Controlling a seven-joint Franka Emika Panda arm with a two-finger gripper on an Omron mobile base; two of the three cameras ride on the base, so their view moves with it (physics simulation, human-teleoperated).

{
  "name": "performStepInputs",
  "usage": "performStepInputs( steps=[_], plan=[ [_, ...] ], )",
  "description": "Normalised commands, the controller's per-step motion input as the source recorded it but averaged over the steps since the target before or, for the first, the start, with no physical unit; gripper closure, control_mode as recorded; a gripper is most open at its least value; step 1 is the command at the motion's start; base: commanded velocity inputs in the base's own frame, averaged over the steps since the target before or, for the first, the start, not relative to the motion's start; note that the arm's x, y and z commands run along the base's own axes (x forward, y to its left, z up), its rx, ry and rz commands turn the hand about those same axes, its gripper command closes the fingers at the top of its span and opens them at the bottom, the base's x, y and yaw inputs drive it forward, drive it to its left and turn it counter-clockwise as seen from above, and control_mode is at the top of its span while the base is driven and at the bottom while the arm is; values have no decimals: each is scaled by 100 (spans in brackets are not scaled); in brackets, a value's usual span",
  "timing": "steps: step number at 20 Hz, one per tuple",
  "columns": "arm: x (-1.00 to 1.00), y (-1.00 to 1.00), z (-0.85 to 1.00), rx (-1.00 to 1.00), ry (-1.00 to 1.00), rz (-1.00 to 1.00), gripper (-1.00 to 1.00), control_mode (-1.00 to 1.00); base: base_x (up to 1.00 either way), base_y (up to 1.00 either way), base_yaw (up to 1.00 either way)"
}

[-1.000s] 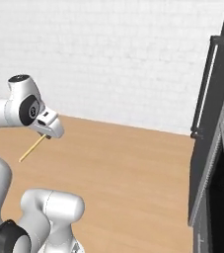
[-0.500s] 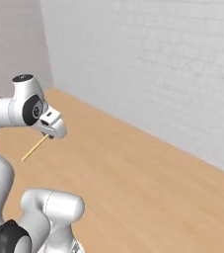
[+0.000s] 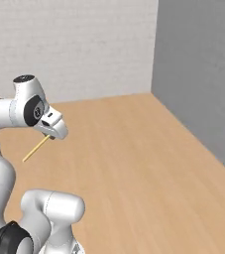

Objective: Take a straw from the drawer in front and place it inside the glass cup on the dining counter.

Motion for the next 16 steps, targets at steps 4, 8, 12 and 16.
performStepInputs(
  steps=[4, 8, 12, 16],
  plan=[
    [0, 0, 0, 0, 0, 0, 100, 100, 100, -10, 75],
    [0, 0, 0, 0, 0, 0, 100, 100, 100, -60, 52],
    [0, 0, 0, 0, 0, 0, 100, 100, 100, -78, 43],
    [0, 0, 0, 0, 0, 0, 100, 100, 100, -76, 43]
  ],
)
